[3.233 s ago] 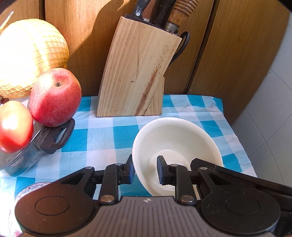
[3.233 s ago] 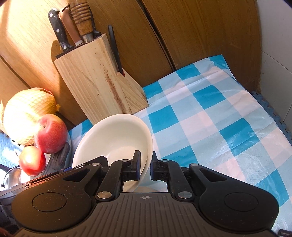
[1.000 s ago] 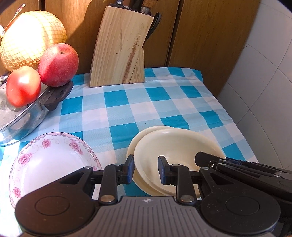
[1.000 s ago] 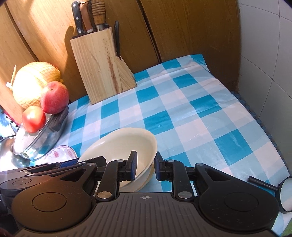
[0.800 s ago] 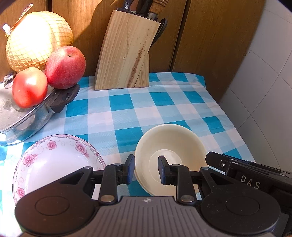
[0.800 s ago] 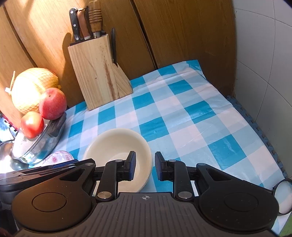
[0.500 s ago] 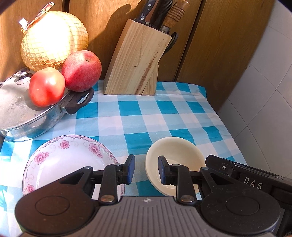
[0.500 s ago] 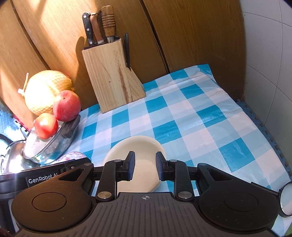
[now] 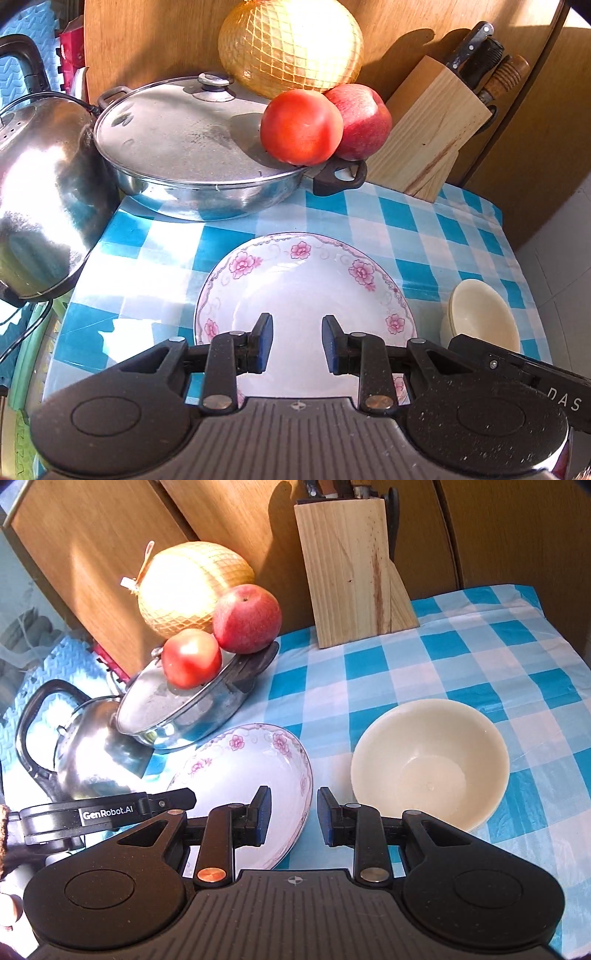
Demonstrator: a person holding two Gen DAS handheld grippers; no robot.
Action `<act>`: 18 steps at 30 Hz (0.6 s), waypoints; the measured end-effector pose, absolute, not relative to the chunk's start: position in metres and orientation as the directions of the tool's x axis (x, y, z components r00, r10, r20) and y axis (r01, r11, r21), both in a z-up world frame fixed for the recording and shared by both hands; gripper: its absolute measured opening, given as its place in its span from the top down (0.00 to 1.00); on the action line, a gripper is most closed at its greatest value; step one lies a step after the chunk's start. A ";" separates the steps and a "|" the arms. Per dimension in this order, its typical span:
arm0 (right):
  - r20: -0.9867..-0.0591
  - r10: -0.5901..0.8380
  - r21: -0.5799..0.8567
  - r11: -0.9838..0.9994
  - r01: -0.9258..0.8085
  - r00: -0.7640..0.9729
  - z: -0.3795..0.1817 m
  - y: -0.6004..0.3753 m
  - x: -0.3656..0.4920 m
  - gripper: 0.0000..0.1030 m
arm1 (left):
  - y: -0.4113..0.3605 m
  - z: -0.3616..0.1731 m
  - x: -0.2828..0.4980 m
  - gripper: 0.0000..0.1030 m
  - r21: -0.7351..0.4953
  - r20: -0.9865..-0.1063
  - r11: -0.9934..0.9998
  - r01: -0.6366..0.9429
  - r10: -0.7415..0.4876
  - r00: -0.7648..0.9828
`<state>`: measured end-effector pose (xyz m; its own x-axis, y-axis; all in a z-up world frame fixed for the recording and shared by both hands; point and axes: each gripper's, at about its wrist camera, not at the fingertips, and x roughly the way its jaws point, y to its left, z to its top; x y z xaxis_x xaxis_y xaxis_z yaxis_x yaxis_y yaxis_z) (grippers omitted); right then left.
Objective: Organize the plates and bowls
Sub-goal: 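Move the right gripper to the rim of the deep pink-flowered dish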
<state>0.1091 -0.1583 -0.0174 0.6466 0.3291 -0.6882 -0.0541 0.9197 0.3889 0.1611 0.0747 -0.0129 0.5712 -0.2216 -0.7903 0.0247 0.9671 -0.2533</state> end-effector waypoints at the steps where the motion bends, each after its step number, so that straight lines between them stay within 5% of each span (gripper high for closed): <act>1: -0.692 0.328 0.385 0.921 -0.055 0.643 -0.019 -0.154 0.110 0.65 | 0.079 -0.015 0.161 0.78 -0.257 -0.793 0.966 0.015 -0.220 0.568; 18: -0.737 0.310 0.397 0.918 0.015 0.601 -0.049 -0.144 0.152 0.60 | 0.106 -0.052 0.178 0.75 -0.293 -0.827 0.956 -0.037 -0.233 0.512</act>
<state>0.1519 -0.1437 -0.0485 0.6007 0.3097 -0.7371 0.0146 0.9175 0.3974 0.1775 0.1057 -0.0515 0.5119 -0.2334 -0.8267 -0.0368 0.9555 -0.2925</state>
